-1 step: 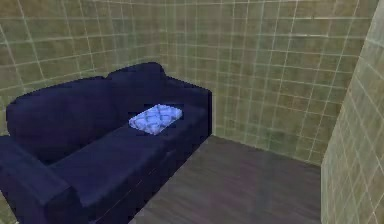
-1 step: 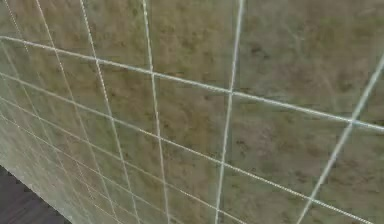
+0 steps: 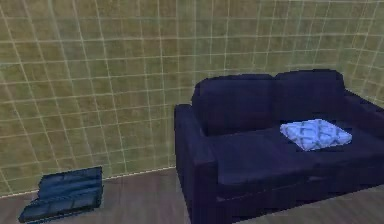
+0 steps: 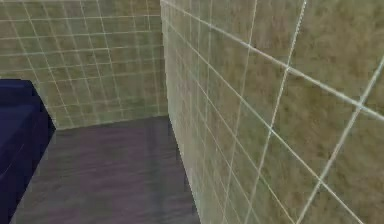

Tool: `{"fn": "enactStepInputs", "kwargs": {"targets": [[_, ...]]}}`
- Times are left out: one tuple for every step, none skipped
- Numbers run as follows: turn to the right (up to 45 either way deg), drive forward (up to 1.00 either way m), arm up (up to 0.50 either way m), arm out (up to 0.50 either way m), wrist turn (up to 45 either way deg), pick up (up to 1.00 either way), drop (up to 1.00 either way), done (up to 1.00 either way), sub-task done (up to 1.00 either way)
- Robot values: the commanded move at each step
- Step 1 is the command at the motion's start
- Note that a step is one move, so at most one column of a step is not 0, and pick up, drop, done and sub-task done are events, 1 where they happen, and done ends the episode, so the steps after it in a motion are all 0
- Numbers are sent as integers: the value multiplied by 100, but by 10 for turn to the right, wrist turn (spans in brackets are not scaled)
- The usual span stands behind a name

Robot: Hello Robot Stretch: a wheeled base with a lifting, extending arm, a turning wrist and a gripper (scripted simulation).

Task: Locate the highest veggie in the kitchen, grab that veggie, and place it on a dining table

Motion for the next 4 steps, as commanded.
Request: {"fn": "enactStepInputs", "kwargs": {"targets": [[-450, 0, 0, 0, 0, 0, 0, 0, 0], [-450, 0, 0, 0, 0, 0, 0, 0, 0], [-120, 0, 0, 0, 0, 0, 0, 0, 0], [0, 100, 0, 0, 0, 0, 0, 0, 0]]}}
